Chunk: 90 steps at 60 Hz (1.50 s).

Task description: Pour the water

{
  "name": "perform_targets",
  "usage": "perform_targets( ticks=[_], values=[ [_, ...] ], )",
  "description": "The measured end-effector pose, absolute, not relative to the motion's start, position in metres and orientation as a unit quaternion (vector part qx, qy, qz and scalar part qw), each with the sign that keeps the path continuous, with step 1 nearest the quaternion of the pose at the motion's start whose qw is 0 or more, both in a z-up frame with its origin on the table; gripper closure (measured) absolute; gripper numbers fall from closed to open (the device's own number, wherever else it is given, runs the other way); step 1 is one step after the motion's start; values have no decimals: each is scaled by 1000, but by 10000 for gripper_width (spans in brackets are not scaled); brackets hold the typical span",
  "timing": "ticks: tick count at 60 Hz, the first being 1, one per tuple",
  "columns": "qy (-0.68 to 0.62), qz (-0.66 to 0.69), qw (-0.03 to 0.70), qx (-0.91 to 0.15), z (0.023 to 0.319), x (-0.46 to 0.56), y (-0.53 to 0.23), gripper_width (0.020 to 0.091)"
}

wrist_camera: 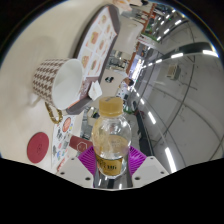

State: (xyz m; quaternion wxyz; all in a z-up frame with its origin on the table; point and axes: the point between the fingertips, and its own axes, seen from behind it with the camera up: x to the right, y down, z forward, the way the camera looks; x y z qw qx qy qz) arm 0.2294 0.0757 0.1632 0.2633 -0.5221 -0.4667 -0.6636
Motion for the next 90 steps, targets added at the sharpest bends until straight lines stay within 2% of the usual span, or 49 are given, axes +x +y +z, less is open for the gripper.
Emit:
perform_targets(
  ticks=[11,20,29,37,44,56,74,83,90],
  values=[
    [-541,-682,212,-443,144,216,91,730],
    [-537,-667,226,-465,139,219,91,729],
    [-475,-606,328,-547,158,212,86,731],
    [-360,-473,456,-662,184,210,77,730],
    [-254,-356,523,-731,194,219,64,730],
    [-107,-143,545,-819,137,228,48,729],
    [-33,-31,511,-859,39,240,34,729],
    [-12,-16,519,-854,35,244,33,719],
    [-1,-7,518,-856,36,244,36,624]
  ],
)
